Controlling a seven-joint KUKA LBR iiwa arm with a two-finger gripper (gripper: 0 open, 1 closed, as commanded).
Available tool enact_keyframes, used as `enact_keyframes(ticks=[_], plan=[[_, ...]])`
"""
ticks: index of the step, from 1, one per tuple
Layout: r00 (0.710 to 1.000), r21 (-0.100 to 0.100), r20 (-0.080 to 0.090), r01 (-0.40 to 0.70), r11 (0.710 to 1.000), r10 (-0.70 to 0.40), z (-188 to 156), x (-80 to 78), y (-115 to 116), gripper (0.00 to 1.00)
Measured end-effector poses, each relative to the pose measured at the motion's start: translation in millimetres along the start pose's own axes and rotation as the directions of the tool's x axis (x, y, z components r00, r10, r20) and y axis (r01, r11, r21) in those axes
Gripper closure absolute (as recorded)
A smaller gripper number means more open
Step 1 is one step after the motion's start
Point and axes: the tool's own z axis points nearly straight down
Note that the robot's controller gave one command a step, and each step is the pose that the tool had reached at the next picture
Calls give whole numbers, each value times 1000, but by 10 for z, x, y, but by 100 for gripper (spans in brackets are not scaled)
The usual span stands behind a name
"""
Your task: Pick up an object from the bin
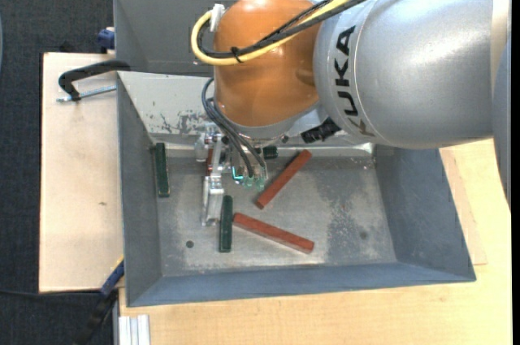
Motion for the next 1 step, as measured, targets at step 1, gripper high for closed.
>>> enact_keyframes(ticks=[1], plan=[[1000, -2, 8, -3, 1000, 3, -45, -18, -11, 0]])
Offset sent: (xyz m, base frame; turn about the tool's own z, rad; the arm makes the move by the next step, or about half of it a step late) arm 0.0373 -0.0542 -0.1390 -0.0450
